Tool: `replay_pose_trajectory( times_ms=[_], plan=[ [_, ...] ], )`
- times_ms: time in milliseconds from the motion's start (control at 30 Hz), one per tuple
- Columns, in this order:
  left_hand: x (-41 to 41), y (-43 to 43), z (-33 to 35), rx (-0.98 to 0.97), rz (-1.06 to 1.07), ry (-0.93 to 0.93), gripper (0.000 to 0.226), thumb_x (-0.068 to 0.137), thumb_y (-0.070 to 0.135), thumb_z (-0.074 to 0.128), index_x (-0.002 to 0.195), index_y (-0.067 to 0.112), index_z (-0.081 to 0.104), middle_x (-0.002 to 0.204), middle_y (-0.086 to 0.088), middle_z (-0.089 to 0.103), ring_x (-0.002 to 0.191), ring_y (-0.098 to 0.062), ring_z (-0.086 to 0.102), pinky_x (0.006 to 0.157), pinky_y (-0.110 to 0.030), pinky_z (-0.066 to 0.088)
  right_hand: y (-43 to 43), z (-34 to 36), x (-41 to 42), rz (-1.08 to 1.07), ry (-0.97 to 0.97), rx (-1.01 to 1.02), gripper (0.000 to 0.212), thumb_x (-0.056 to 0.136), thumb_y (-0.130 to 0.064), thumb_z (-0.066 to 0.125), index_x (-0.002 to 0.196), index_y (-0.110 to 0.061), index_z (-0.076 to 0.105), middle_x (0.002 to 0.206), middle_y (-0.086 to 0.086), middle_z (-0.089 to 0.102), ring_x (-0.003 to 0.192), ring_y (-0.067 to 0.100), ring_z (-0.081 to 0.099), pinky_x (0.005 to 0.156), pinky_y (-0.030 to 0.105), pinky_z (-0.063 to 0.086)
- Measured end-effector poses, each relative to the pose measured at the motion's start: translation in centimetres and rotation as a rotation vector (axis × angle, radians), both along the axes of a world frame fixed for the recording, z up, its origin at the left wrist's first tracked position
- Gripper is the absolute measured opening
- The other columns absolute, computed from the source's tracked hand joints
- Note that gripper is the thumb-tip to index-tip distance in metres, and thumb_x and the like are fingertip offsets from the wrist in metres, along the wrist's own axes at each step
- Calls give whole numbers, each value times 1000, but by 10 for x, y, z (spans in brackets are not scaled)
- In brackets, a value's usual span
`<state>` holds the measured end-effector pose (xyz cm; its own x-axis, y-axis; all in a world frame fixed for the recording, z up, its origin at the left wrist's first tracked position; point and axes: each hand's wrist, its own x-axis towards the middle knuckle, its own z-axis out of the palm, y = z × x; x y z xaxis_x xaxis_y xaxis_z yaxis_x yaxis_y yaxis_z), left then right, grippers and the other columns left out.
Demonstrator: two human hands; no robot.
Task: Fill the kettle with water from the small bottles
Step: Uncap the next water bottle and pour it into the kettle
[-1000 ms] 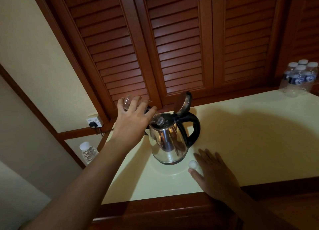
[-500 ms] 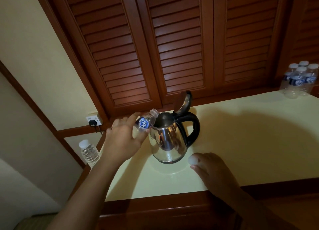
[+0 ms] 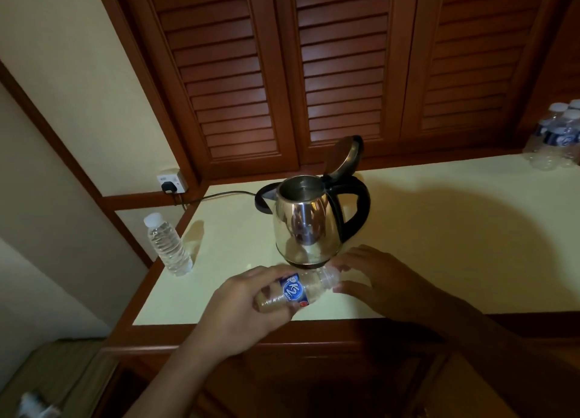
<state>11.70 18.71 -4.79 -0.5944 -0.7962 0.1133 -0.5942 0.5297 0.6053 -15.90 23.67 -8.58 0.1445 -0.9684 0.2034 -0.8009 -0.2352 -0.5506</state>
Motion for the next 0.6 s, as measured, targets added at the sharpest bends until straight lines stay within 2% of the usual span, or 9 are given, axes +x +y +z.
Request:
replay_pose_trajectory(
  times_ms=[67,167,233,300,367,433,467,600],
  plan=[
    [1,2,1,53,12,37,52,75,56,77,126,50,67,115,24,72,104,-3,70,85,-31,61,3,7,2,7,-29,-3,35,91,-48,65,125,-43,58,111,-29,52,105,-11,49,85,7,34],
    [3,4,-1,176,38,134,39,83,27,86,116,47,76,107,18,78,95,-4,74,84,-26,61,10,17,7,-13,-140,-3,31,89,-45,70,113,-56,55,110,-25,62,105,-5,56,88,17,43],
    [2,7,0,311,74,228,33,88,16,83,111,40,79,98,4,80,84,-10,75,73,-27,60,16,22,12,-32,-229,-6,28,87,-41,72,110,-53,61,111,-23,67,106,-3,59,90,24,48],
    [1,10,3,479,84,359,27,92,6,77,106,30,81,88,0,81,71,-10,75,59,-22,56,21,28,18,-51,-287,-2,28,86,-39,73,112,-47,67,112,-22,68,107,-2,61,93,27,50],
    [0,10,5,568,73,426,18,94,15,77,110,22,80,80,-6,80,58,-16,69,50,-25,50,25,34,22,-67,-328,-11,28,85,-33,76,112,-42,70,111,-23,70,106,-2,63,94,27,51],
    [1,6,7,643,38,469,34,82,35,80,113,22,80,84,-21,78,61,-31,66,49,-28,50,27,42,24,-73,-353,-28,25,84,-30,77,108,-38,73,110,-25,71,106,-4,64,95,24,50],
    [1,5,9,697,20,490,41,77,38,79,114,19,80,89,-27,76,64,-34,67,48,-29,51,29,47,25,-68,-355,-32,24,84,-30,77,106,-37,73,109,-26,71,106,-5,64,95,22,49],
    [-1,-3,16,900,-79,573,48,75,28,79,112,-1,74,92,-39,69,56,-32,68,40,-26,51,34,63,23,-45,-302,-55,28,81,-30,79,107,-38,72,109,-30,69,106,-7,63,92,13,45]
  ],
)
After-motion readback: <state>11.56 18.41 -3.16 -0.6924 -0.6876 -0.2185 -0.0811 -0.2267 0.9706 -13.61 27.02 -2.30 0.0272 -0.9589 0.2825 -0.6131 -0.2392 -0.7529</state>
